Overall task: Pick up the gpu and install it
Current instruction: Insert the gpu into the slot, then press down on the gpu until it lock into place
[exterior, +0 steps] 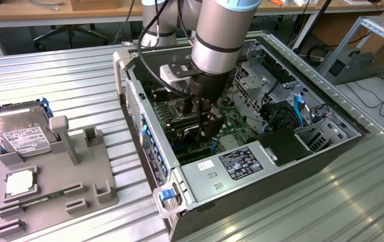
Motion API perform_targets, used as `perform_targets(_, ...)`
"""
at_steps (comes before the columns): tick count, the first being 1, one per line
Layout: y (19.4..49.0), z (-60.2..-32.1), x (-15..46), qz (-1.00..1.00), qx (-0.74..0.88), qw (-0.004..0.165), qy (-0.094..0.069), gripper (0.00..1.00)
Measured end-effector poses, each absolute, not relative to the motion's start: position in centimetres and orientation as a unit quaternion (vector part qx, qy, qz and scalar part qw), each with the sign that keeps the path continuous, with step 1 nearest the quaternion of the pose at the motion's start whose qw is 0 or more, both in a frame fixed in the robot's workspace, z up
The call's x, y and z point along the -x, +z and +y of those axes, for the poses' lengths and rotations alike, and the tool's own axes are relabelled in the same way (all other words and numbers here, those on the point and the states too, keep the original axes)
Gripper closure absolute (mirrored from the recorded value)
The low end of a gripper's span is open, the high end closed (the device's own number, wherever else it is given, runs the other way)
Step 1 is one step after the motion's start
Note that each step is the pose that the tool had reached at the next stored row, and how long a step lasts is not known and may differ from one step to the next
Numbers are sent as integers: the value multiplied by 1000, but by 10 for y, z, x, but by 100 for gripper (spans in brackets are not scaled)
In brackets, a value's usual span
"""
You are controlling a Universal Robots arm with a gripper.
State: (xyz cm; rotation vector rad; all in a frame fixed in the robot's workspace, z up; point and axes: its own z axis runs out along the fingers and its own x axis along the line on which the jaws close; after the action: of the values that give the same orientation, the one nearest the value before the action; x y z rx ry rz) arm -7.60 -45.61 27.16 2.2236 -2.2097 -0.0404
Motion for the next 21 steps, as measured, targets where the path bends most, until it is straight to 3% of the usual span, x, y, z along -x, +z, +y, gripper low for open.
perform_targets(2, 288, -455, 76, -705, -709, 3, -13, 18)
perform_targets(10, 311, -452, 76, -705, -709, 3, -13, 18)
perform_targets(21, 314, -452, 76, -705, -709, 3, -13, 18)
